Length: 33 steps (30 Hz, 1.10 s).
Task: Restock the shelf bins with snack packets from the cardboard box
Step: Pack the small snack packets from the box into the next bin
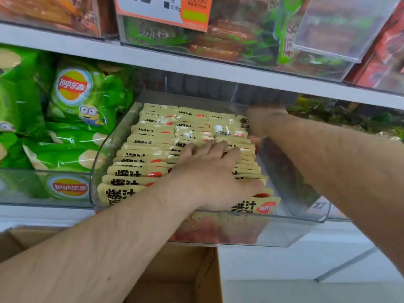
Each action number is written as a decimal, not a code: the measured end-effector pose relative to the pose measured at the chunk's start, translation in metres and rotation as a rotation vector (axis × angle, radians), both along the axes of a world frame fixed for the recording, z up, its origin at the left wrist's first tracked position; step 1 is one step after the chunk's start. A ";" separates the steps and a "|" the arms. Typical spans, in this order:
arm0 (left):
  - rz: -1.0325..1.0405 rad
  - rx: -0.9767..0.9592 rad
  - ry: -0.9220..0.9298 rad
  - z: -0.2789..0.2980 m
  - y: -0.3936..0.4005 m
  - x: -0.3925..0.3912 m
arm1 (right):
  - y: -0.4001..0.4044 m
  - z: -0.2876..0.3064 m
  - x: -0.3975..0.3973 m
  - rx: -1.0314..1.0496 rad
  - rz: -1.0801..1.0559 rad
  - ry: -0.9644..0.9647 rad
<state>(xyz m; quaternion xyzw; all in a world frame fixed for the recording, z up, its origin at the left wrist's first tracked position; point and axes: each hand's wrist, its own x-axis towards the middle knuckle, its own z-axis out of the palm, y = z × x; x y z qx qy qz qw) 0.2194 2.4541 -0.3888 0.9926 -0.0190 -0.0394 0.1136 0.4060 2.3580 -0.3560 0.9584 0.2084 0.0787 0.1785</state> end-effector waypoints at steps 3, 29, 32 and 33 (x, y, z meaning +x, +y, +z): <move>0.002 0.003 0.000 0.000 -0.001 0.000 | 0.000 -0.006 -0.001 -0.030 0.017 -0.066; 0.019 -0.025 -0.012 0.003 -0.002 -0.005 | -0.015 0.006 -0.035 0.173 -0.015 -0.097; 0.015 -0.106 -0.053 0.009 -0.001 -0.010 | -0.020 0.017 -0.063 0.362 0.008 -0.081; 0.019 -0.159 -0.105 0.012 -0.001 -0.012 | -0.020 0.019 -0.075 0.425 0.026 -0.079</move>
